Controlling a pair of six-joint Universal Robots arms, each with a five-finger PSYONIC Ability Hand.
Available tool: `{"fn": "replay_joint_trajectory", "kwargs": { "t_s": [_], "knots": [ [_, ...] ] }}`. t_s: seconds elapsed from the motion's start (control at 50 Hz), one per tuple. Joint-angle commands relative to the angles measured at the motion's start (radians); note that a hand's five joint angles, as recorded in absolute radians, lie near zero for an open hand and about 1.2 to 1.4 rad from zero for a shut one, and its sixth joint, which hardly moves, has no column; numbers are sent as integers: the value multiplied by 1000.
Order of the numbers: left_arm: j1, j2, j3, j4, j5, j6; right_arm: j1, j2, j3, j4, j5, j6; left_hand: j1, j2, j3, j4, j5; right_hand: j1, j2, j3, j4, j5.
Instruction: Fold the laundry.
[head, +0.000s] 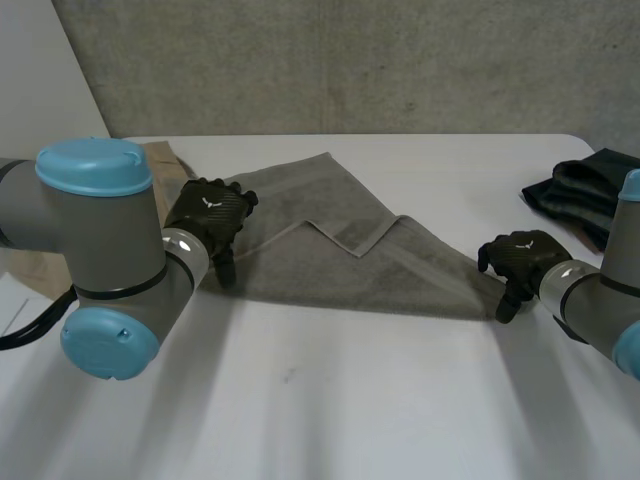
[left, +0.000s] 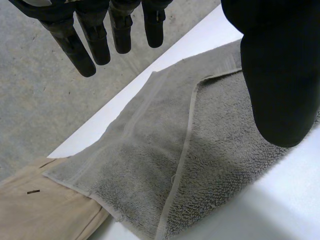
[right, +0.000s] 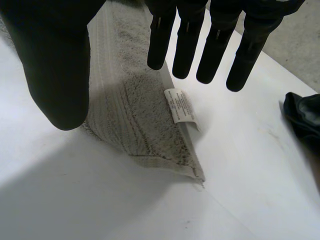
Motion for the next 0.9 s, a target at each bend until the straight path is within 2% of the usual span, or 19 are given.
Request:
{"fn": "replay_joint_trajectory", "kwargs": {
  "t_s": [0.02, 0.16, 0.2, 0.26, 0.36, 0.44, 0.5, 0.62, 0.8, 0.9],
  "knots": [
    [3, 0, 0, 7, 1, -2, -3, 67, -22, -7, -10, -15, -20, -30, -32, -26, -49, -39, -27, -32, -30, -11],
    [6, 6, 2, 7, 2, -5, 5, 99, -31, -54, -10, -23, -20, -30, -32, -26, -49, 131, 143, 138, 140, 159],
    [6, 6, 0, 7, 4, -5, 6, 109, -31, -89, -10, -20, -20, -30, -32, -26, -49, 327, 339, 334, 336, 356],
    [8, 6, 0, 7, 5, -5, 12, 113, -31, -131, -7, -14, -20, -30, -32, -26, -49, 861, 873, 868, 870, 889],
    [8, 6, 0, 7, 5, -5, 21, 66, 22, -208, -16, 29, -20, -30, -32, -26, -49, 862, 875, 870, 872, 891],
    [12, 6, 3, 10, 5, -5, 57, -84, 32, -223, -33, 83, -20, -30, -32, -26, -49, 862, 875, 870, 872, 891],
    [26, 1, 2, 10, 10, -4, 74, -192, 15, -157, -54, 129, -20, -30, -32, -26, -49, 862, 875, 870, 872, 891],
    [95, -34, 3, 4, 54, 15, 98, -258, -97, 31, -105, 201, -20, -30, -32, -26, -49, 862, 875, 870, 872, 891],
    [216, -100, 9, -58, 206, 67, 192, -347, -289, 122, -111, 221, -20, -30, -32, -26, -49, 862, 875, 870, 872, 891],
    [224, -147, 32, -89, 222, 61, 241, -370, -389, 154, -110, 264, -20, -30, -32, -26, -49, 862, 875, 870, 872, 891]
  ]
}}
